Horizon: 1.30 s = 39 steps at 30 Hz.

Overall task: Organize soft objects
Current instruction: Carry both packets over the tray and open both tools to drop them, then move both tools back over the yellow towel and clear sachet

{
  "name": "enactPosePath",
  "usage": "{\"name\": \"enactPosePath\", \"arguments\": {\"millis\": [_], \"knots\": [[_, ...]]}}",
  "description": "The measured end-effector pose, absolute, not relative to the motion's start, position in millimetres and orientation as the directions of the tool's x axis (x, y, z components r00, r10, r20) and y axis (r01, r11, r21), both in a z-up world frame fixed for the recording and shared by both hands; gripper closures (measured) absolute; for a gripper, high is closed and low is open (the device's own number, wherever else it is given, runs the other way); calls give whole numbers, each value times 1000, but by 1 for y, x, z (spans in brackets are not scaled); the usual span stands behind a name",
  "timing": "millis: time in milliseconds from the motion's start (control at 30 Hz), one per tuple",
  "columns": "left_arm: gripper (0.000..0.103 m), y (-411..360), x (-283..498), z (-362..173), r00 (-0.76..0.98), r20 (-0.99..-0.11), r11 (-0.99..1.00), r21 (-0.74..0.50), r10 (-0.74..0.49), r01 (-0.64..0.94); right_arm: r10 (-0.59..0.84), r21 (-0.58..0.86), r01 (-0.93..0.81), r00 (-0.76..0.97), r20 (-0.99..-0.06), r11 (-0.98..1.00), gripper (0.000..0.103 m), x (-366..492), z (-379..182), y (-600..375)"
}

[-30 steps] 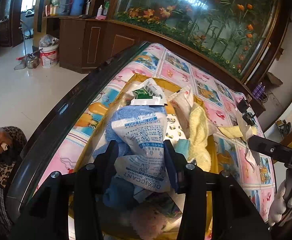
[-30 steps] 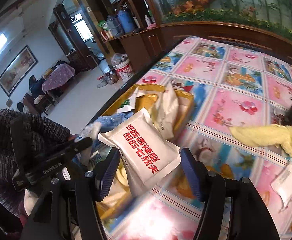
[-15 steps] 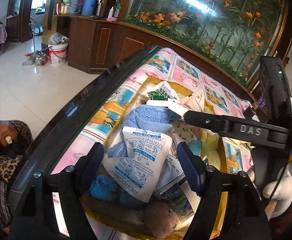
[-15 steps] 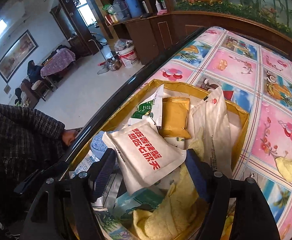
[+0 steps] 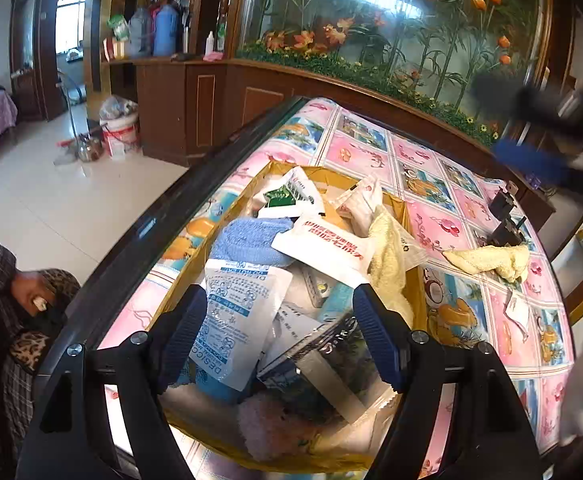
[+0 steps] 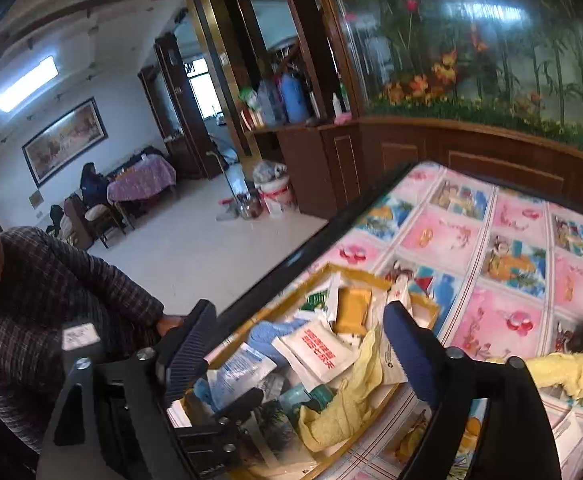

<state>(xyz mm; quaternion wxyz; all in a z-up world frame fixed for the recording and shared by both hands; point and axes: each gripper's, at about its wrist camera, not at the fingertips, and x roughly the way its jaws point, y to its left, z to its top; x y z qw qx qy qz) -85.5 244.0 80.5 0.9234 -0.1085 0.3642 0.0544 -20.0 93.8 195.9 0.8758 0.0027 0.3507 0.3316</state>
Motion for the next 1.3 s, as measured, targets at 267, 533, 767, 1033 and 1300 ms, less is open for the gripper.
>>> {"name": "enactPosePath", "arguments": {"millis": [267, 533, 767, 1033, 1300], "knots": [[23, 209, -93, 93, 731, -674, 985, -24, 110, -170, 543, 260, -491, 616, -572, 831, 1, -53, 193, 21], [23, 173, -96, 100, 727, -675, 991, 51, 125, -123, 402, 307, -262, 650, -645, 915, 1, -52, 148, -83], [23, 142, -93, 104, 724, -679, 992, 93, 122, -80, 318, 307, -139, 669, -672, 941, 0, -58, 125, -152], [23, 112, -87, 104, 706, -707, 998, 55, 30, 13, 196, 269, 7, 666, -719, 963, 0, -65, 100, -223], [23, 83, -74, 90, 651, -753, 994, -29, -92, 108, 143, 218, 51, 609, -780, 975, 0, -53, 75, -247]]}}
